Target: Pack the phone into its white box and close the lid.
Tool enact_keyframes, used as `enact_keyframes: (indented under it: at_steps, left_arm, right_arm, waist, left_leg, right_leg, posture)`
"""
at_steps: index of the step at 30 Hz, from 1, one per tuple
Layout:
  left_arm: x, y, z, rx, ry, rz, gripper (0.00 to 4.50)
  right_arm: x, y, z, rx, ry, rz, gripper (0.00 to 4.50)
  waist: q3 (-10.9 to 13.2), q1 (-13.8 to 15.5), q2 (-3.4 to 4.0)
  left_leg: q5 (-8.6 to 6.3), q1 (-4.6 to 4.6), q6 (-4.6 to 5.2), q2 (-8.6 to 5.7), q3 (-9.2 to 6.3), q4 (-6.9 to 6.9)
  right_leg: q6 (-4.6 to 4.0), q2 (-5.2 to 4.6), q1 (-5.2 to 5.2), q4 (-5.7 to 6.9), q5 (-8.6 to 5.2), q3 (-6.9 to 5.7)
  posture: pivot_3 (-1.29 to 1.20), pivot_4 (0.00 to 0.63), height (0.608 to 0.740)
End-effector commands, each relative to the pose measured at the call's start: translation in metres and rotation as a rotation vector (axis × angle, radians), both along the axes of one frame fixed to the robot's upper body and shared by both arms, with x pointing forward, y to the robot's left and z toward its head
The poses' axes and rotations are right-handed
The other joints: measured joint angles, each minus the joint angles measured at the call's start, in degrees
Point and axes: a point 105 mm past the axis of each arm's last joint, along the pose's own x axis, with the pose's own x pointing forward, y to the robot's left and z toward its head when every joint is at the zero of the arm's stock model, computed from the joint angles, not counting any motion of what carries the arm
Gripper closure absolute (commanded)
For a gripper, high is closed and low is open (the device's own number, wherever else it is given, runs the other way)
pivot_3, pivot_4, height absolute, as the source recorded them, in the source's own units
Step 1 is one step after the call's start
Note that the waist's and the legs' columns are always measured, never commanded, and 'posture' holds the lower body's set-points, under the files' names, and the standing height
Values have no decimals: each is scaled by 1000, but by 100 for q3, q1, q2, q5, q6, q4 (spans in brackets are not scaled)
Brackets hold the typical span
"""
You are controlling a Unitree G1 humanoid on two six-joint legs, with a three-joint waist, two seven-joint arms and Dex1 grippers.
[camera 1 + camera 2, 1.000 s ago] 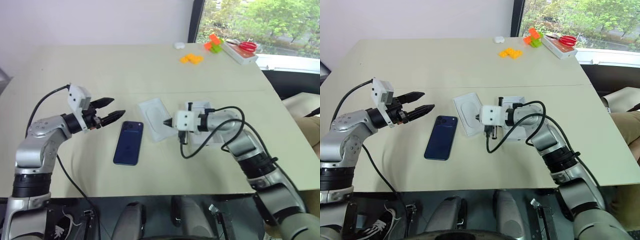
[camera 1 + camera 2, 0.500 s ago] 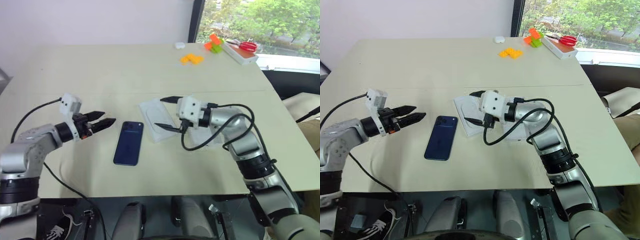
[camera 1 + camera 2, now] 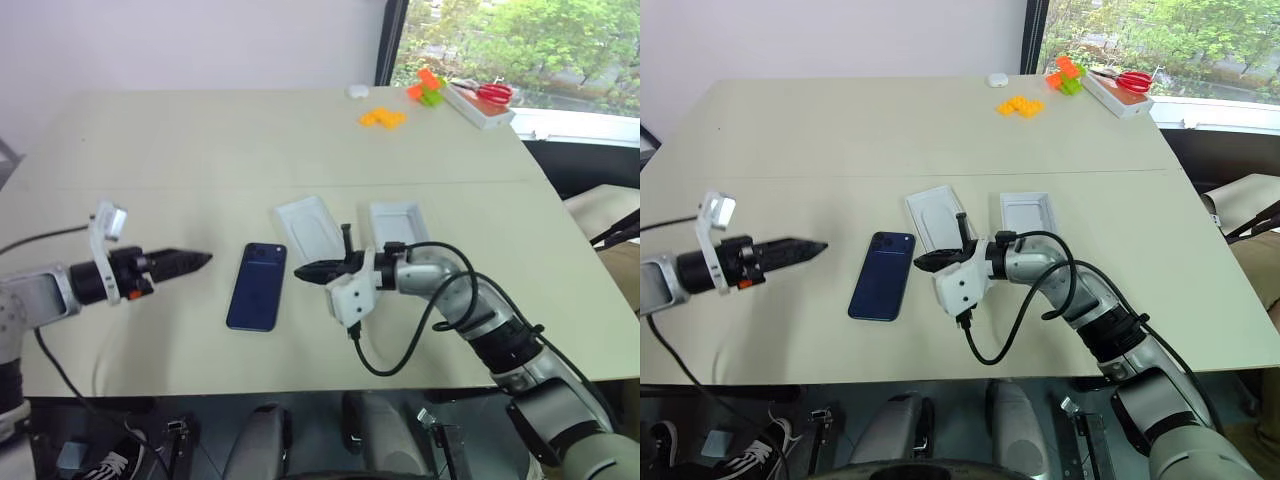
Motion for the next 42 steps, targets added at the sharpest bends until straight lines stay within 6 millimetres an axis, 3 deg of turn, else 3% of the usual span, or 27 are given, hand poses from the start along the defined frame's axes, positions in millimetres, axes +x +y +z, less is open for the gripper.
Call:
enact_keyframes:
  at_steps: [1,9,15,25,37,42]
  left_arm:
    - [-2,-3,-5,11,53,12,31]
    - [10,-22,-25,-134,175,78,31]
    - [21,-39,-27,-128,222,65,31]
    - [18,-40,-42,-82,303,55,31]
    - [18,-60,-49,-106,340,10,31]
    - [18,-66,-48,-110,344,-12,31]
  right_arm:
    - [-1,4,3,1,-58,33,4500]
    - [5,5,-17,-92,-157,32,4500]
    - [5,13,-29,-130,-220,63,4500]
    - [10,17,-33,-193,-274,64,4500]
    - [6,22,-59,-309,-291,92,4500]
    - [6,31,-74,-333,-281,115,4500]
  waist:
    - [0,16,0]
    - [-4,23,-6]
    - [-5,26,-8]
    - [-5,17,-8]
    - [-36,16,-22]
    - [-70,-14,-69]
  left_leg:
    - [1,1,-2,0,0,0]
    - [6,8,-11,-4,-5,0]
    - [14,11,-24,-4,-11,-1]
    - [14,29,-27,-5,-9,-7]
    - [13,85,-25,-5,-11,-18]
    - [12,130,-25,-3,-9,-39]
  right_leg:
    - [-8,0,0,0,-5,0]
    - [4,-4,10,0,3,-3]
    - [3,-2,12,4,4,-5]
    - [0,-2,22,4,3,0]
    - [-14,-3,76,-3,-8,-2]
    - [-19,-1,110,-7,-14,0]
  posture:
    - [0,150,740]
    - [0,150,740]
    - [0,150,740]
    - [0,150,740]
    - [0,150,740]
    - [0,150,740]
